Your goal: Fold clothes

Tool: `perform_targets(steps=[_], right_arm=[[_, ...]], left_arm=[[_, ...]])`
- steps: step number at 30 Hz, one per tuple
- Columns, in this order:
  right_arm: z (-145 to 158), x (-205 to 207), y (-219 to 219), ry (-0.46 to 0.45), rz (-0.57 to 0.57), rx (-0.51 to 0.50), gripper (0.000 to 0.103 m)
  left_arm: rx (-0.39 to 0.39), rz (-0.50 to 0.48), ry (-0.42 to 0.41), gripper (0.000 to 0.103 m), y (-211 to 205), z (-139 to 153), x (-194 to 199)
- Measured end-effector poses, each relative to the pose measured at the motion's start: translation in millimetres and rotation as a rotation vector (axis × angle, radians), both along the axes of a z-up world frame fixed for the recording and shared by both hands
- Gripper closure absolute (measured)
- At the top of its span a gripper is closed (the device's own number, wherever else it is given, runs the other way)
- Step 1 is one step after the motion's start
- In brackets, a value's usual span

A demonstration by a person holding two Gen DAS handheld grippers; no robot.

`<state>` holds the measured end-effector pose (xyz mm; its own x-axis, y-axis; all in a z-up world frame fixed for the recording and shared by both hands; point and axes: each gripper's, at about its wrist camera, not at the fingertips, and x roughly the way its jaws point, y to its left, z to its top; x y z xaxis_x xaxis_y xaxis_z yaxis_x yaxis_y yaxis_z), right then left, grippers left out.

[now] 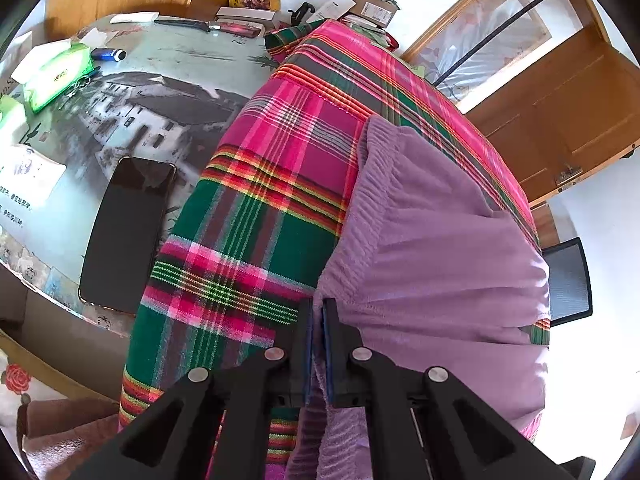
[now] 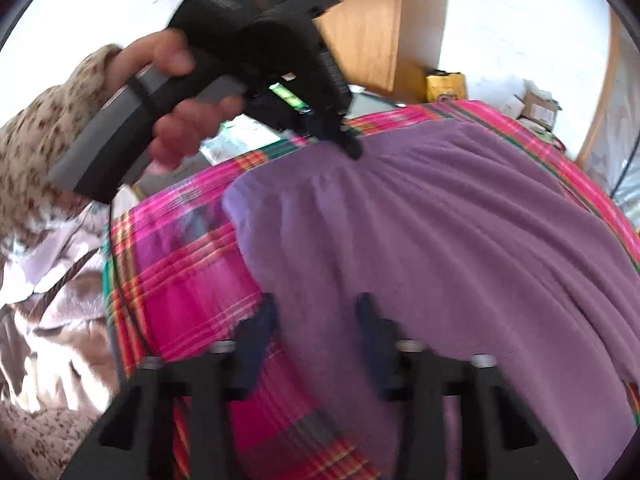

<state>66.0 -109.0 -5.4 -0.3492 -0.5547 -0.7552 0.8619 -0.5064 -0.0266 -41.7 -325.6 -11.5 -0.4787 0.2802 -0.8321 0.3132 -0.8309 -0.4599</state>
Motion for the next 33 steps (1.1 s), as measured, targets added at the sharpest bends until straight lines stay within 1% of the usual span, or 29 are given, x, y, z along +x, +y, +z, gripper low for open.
perform_targets(steps=[2,4,5,6,8,10,11,12,13,15,17,20,21,23,24,25,27,29,31,32,33], right_arm=[[2,2,-2,0.028,-0.004,0.016,0.083],[4,4,-4,0.057,-0.008,0.032,0.082],[5,5,-5,0.071,-0.010,0.040,0.079],[5,5,-7,0.083,-0.005,0.042,0.073],[3,6,-13,0.100,0.019,0.031,0.073],[-3,8,-16,0.110,0.025,0.056,0.073],[-6,8,-19,0.112,0.027,0.065,0.076],[-7,6,-21,0.110,0.028,0.065,0.091],[-8,5,-22,0.105,0.030,0.066,0.097],[-8,1,-24,0.085,0.033,0.065,0.099],[-5,-1,-23,0.028,0.042,0.044,0.099],[10,6,-23,-0.032,0.090,-0.007,0.101],[14,10,-25,-0.033,0.109,-0.021,0.101],[18,15,-34,0.012,0.122,-0.020,0.101],[18,14,-36,0.006,0.119,-0.019,0.101],[13,8,-35,-0.034,0.106,-0.017,0.101],[5,-1,-34,-0.100,0.089,-0.015,0.100],[1,-2,-32,-0.113,0.091,-0.009,0.100],[-2,-5,-30,-0.124,0.090,-0.006,0.099],[-1,-8,-30,-0.130,0.091,-0.009,0.097],[0,-10,-30,-0.131,0.093,-0.012,0.097]], left_arm=[[0.006,0.003,0.000,0.098,-1,0,0],[0.014,0.004,0.002,0.098,-2,0,2],[0.016,0.003,0.003,0.098,-2,0,2],[0.016,0.001,0.003,0.098,-2,0,3],[0.021,0.001,0.002,0.098,-3,-1,3],[0.025,0.003,0.002,0.098,-2,-1,3],[0.022,0.001,0.002,0.098,-2,-1,3],[0.017,-0.002,0.003,0.098,-1,0,3],[0.018,-0.002,0.003,0.098,-1,0,3],[0.018,-0.005,0.002,0.098,-1,0,3],[0.016,-0.006,0.008,0.098,-1,2,5],[0.012,-0.005,0.029,0.099,-2,10,8],[0.003,-0.008,0.039,0.099,-3,13,9],[-0.011,-0.013,0.052,0.099,-4,16,11],[-0.006,-0.012,0.034,0.099,-5,10,10],[0.001,-0.011,0.012,0.099,-5,4,9],[0.016,-0.005,0.015,0.099,-6,-4,10],[0.015,-0.012,0.008,0.098,-5,-5,9],[-0.025,-0.034,0.000,0.094,-1,-1,8],[-0.047,-0.046,-0.004,0.091,1,2,7],[-0.069,-0.057,-0.008,0.086,4,4,6]])
